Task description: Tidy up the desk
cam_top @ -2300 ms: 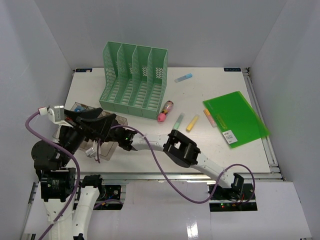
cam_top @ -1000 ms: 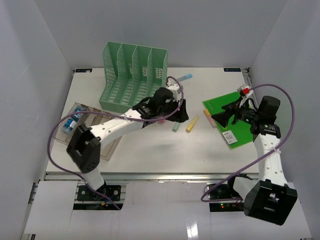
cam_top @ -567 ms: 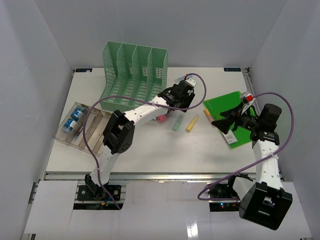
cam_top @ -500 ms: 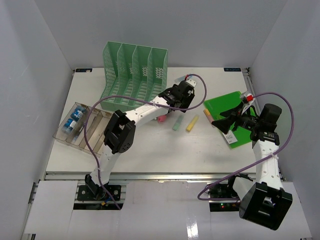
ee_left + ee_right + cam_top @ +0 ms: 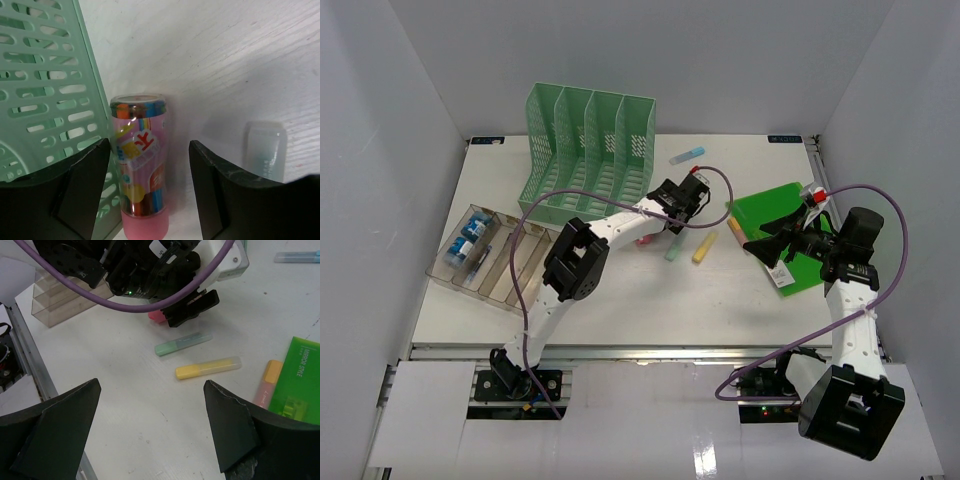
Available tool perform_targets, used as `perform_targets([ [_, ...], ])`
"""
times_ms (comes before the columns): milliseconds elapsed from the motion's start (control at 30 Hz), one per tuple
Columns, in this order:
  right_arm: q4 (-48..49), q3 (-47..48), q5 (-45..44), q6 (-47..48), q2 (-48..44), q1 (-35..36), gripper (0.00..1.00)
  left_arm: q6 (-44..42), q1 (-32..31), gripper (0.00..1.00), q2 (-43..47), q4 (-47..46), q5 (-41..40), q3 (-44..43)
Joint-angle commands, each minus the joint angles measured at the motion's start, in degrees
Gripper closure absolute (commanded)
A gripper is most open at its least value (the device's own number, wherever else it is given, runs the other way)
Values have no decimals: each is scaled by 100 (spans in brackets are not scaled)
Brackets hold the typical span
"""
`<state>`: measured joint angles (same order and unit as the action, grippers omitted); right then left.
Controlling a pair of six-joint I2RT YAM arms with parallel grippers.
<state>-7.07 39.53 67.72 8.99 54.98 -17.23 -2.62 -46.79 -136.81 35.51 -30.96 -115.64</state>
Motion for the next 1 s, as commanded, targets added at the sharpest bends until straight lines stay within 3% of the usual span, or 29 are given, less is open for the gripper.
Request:
perform_targets([
  [0, 178, 18, 99, -1, -75, -19, 10, 245, 105, 28, -5, 328, 214, -32],
  [167, 171, 11, 109, 24, -84, -17, 10, 562, 162, 40, 87, 324, 524, 297],
  [267, 178, 11, 101, 40, -100, -17, 10, 665, 170, 61, 229, 316, 763, 410],
  [300, 180, 5, 101, 41, -102, -17, 10, 701, 170, 63, 242, 309, 836, 432],
  [367, 180, 7, 101, 45, -106, -17, 10, 856, 170, 83, 454, 320, 996, 507],
  [433, 173, 2, 94, 50, -123, -17, 10, 984, 170, 92, 757, 318, 1366, 626],
  [600, 180, -7, 101, 50, -146, -17, 10, 1220, 170, 100, 2170, 226, 2664, 1293],
  [667, 177, -7, 104, 53, -157, -17, 10, 1229, 180, 100, 2868, 205, 2833, 1750],
  [867, 181, -12, 138, 64, -189, -22, 10, 1031, 568, 100, 4708, 755, 1753, 3265],
  [967, 203, -30, 175, 60, -175, -18, 10, 898, 1445, 100, 5416, 1033, 1410, 3941],
])
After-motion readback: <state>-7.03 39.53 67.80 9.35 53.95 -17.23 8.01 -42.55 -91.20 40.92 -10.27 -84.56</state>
